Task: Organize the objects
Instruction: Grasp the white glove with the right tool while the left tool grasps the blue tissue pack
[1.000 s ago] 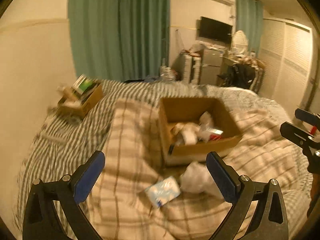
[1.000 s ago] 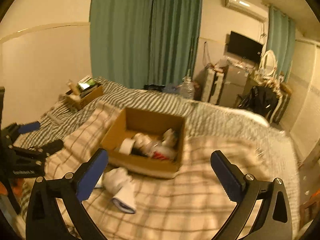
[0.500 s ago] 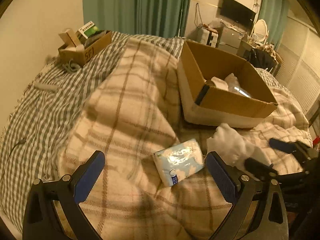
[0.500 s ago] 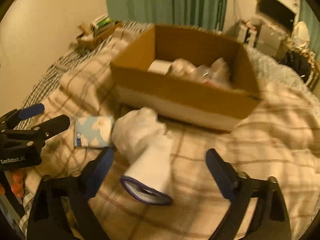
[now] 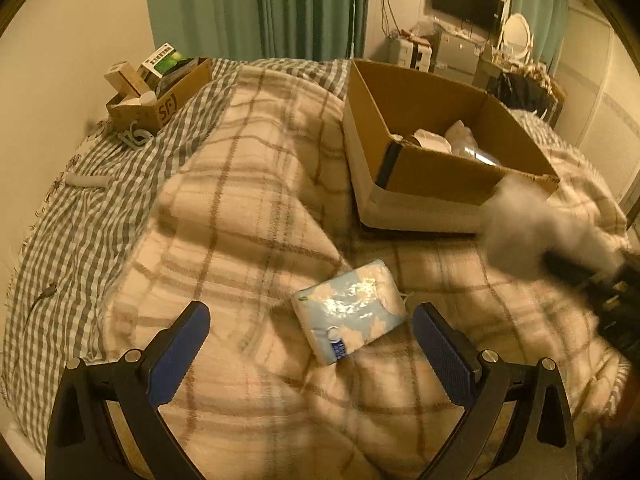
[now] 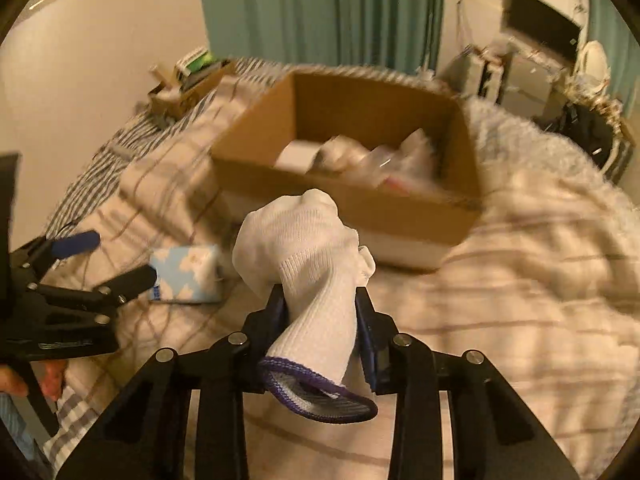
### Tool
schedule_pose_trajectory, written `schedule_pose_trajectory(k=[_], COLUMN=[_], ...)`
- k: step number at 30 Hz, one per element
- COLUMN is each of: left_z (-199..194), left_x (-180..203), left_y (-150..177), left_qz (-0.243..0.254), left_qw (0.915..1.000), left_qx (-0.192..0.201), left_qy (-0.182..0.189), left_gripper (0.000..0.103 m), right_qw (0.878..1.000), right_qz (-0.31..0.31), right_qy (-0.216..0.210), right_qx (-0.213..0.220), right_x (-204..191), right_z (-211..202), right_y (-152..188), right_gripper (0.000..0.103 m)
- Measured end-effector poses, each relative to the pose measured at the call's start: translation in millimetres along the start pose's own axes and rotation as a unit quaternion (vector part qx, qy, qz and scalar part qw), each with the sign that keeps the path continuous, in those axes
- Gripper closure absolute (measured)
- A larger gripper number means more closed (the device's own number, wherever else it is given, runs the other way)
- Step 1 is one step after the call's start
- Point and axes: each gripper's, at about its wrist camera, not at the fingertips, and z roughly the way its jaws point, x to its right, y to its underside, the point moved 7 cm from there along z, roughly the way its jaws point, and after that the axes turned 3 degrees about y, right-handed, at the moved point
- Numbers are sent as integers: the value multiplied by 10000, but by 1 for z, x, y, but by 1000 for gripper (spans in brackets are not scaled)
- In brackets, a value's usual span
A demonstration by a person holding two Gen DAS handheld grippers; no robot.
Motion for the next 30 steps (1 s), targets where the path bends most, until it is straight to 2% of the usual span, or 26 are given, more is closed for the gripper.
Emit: schedule_pose_trajectory(k=[4,11,13,15,17,19,24,30], left_z=[17,62,69,73,72,67,48,6], left_x=[18,27,23,20,20,22,24,27], left_y=[0,3,4,6,7,8,12,8], left_qz=[-16,-162,-269,-346,-332,-298,-327,-321], left_qw=[9998,9984,9980,9976,9978,9982,9985,9991], left_qx=[-222,-483,-521,-559,-533,-479,-434,-195], left_qy=[-4,-239,-246,-220,-232,-192,-52,178], left_gripper=[0,0,2,12,19,21,23,23], right_qw=[9992,9990,9991,9991,9991,9991,9991,9985], right_qz=[161,372,349,368,375,372,307,353], right_qy=[308,200,203,167,159,168,274,280], right_qx=[189,159,140,118,98,92,142,304], right_x=[27,40,40,40,40,40,40,42], right_z=[-14,-11,-9,-7,-5,-6,-13,-38], right_y=[-8,-9,-9,-7,-6,-6,-8,-12], right_gripper=[71,71,71,71,71,71,71,71])
